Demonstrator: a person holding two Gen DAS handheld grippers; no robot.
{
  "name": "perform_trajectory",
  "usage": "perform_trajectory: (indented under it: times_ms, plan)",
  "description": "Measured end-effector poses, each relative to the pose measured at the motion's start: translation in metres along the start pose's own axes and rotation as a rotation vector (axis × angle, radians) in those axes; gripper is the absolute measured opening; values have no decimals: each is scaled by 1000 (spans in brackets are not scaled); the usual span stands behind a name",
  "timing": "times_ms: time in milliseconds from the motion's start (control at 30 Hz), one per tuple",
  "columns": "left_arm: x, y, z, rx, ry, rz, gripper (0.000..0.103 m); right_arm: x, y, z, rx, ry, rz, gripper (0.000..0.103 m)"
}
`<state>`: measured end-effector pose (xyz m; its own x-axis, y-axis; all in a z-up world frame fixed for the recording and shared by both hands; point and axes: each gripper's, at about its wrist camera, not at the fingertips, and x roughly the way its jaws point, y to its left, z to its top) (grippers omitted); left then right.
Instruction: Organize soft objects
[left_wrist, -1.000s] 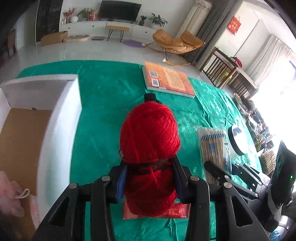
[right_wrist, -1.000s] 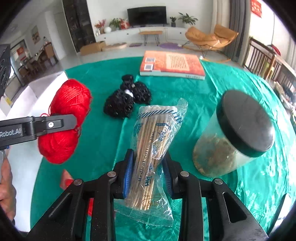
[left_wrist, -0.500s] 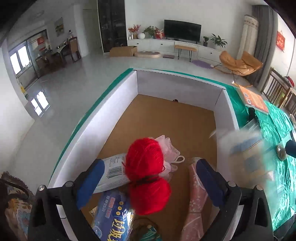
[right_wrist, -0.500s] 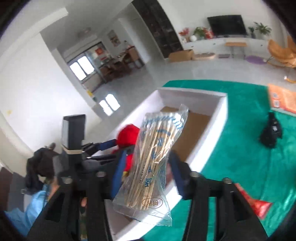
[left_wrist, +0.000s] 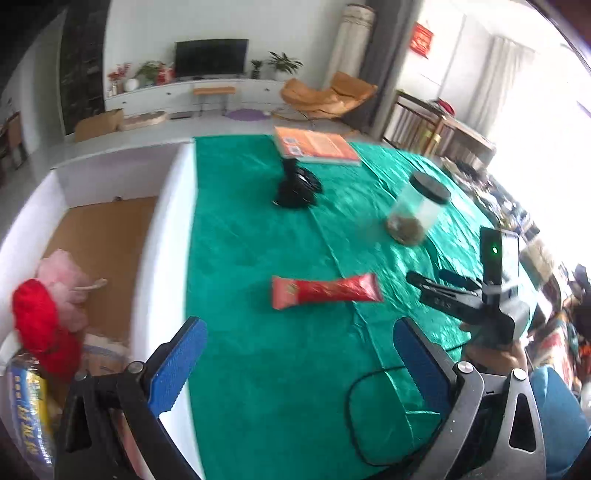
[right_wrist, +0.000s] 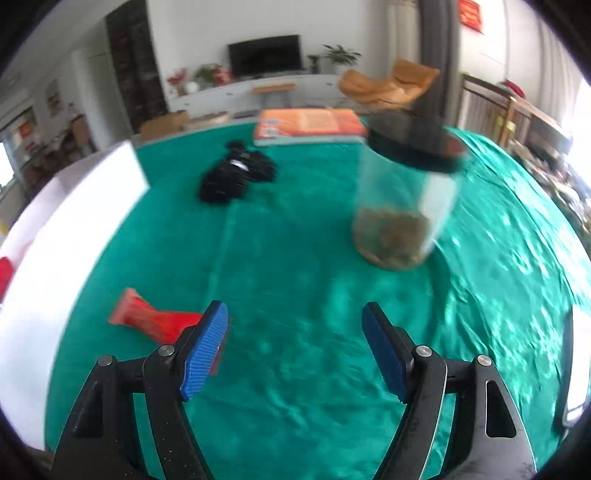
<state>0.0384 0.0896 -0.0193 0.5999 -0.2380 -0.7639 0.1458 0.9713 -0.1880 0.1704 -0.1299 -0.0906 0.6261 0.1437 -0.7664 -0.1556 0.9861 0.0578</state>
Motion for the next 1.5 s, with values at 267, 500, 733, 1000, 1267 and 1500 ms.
perform_trajectory:
  times_ms: [267, 500, 733, 1000, 1267, 1500]
  plan:
    - [99, -10, -13, -25, 141, 146, 100, 12, -42, -12, 105, 40, -92, 78]
    - [121, 0, -24, 13, 141, 218, 103, 20, -36, -14, 70, 46, -120, 84]
    - [122, 5, -24, 28, 93, 204, 103, 21, -36, -14, 69, 46, -122, 84]
    - [125, 4, -24, 43, 57, 196, 103, 21, -36, -14, 69, 47, -122, 85]
    - [125, 4, -24, 44, 57, 196, 103, 20, -36, -14, 69, 47, -122, 85]
    - [125, 4, -24, 44, 56, 196, 103, 20, -36, -14, 69, 47, -122, 85]
